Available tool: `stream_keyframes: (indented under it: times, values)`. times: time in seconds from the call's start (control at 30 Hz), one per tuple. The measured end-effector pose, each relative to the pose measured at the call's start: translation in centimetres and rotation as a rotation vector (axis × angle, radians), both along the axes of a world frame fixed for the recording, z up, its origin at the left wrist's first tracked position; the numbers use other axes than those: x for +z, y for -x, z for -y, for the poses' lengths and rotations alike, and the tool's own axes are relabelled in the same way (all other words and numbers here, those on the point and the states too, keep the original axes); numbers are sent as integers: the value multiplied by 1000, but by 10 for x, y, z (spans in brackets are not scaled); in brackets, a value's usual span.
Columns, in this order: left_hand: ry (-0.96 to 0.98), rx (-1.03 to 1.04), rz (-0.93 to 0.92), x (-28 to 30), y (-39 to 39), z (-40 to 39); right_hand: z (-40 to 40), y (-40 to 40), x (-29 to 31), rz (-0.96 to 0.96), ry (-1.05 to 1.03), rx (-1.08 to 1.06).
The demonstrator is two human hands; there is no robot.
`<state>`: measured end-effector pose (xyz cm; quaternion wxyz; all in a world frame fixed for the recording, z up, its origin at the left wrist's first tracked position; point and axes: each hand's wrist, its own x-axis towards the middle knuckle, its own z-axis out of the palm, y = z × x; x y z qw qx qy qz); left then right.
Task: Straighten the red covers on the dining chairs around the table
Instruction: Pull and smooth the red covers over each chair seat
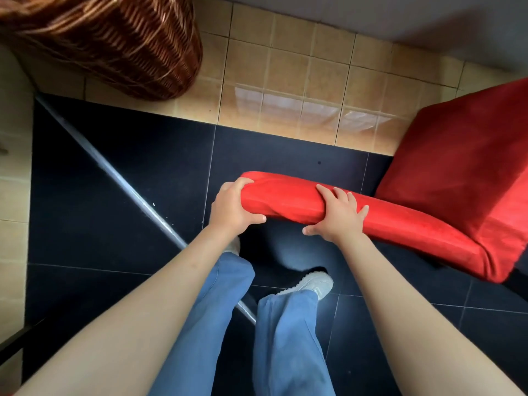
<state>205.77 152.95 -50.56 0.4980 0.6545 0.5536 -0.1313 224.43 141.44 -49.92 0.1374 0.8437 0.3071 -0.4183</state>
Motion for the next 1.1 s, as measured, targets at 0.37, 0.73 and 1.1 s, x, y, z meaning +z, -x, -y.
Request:
stream_keyframes:
  times: [0.37, 0.73, 1.1]
  values:
    - [-213, -77, 60, -20, 13, 7, 14, -5, -20, 127, -159, 254]
    - [-282, -221, 51, -25, 17, -2, 17, -5, -24, 142, -263, 247]
    - [-276, -233, 146, -26, 18, -6, 18, -3, -15, 157, -352, 240]
